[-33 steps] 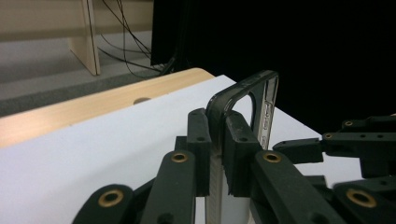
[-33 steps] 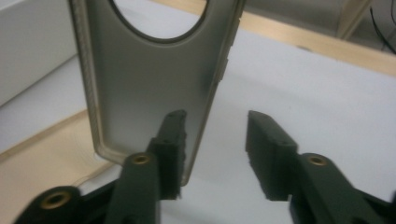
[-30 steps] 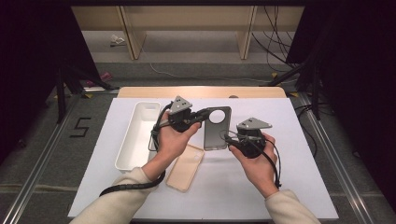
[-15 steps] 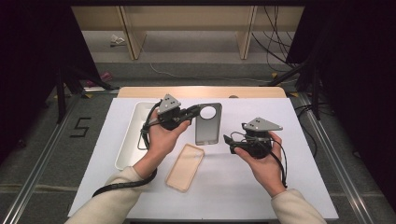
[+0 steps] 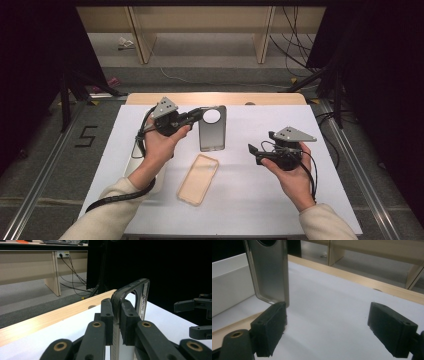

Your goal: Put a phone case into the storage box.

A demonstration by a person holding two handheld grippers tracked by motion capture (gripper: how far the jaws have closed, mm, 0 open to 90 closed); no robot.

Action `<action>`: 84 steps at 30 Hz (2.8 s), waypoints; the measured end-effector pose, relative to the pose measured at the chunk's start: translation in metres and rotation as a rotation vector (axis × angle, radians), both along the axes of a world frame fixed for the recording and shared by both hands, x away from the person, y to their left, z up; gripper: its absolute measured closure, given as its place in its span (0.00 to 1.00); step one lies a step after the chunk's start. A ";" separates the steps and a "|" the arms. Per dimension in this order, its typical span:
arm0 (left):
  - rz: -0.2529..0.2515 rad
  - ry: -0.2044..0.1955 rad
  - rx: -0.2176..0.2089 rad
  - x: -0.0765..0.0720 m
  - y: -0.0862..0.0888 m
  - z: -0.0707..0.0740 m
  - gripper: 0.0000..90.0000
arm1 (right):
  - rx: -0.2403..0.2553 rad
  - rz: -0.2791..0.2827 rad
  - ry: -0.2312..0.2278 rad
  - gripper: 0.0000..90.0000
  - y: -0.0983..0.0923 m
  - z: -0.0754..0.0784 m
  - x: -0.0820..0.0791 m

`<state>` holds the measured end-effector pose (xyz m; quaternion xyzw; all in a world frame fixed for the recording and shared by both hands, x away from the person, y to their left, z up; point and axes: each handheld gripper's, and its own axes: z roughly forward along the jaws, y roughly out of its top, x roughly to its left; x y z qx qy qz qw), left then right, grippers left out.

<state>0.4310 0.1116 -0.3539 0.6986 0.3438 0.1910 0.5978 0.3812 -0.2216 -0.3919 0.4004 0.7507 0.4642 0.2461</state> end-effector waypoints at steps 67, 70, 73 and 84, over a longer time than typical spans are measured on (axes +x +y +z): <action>0.125 -0.066 0.010 0.022 0.117 0.042 0.91 | 0.024 -0.058 0.018 0.18 -0.033 -0.005 -0.018; 0.145 -0.069 0.017 0.024 0.121 0.043 0.91 | 0.026 -0.057 0.021 0.18 -0.033 -0.005 -0.018; 0.154 -0.071 0.028 0.027 0.125 0.042 0.91 | 0.026 -0.059 0.019 0.18 -0.034 -0.005 -0.018; 0.181 -0.083 0.054 0.040 0.138 0.043 0.91 | 0.026 -0.059 0.018 0.18 -0.035 -0.005 -0.019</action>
